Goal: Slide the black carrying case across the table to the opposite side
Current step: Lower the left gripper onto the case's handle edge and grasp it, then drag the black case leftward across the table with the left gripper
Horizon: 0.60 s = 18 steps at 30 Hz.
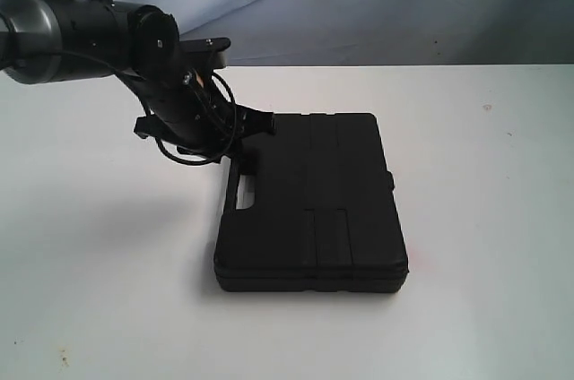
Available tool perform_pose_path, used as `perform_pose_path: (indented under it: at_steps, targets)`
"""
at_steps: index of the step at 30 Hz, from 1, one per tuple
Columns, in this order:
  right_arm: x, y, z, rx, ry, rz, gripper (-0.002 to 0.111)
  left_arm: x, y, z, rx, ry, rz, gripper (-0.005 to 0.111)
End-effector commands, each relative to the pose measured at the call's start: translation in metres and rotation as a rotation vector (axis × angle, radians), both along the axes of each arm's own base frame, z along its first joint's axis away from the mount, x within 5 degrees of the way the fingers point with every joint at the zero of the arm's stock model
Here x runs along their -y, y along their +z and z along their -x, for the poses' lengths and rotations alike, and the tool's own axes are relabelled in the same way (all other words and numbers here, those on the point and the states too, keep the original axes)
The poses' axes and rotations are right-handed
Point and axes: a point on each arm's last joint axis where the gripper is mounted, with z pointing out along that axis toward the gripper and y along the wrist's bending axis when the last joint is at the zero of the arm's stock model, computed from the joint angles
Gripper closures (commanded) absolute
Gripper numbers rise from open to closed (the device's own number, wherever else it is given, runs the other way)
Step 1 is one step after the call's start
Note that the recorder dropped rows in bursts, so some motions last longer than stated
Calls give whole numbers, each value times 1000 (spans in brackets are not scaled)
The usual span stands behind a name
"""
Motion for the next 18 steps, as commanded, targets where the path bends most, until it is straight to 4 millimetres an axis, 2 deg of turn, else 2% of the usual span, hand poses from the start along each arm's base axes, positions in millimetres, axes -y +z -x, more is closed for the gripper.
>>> perform_pose_path:
  at_steps: [1, 10, 18]
  targets:
    - [1, 0, 0, 13, -8, 12, 108, 2, -15, -3, -24, 9, -8, 76]
    - [1, 0, 0, 13, -8, 12, 108, 3, -43, -4, -82, 11, -36, 76]
    - [1, 0, 0, 13, -8, 12, 108, 4, -56, -6, -88, 17, -38, 76]
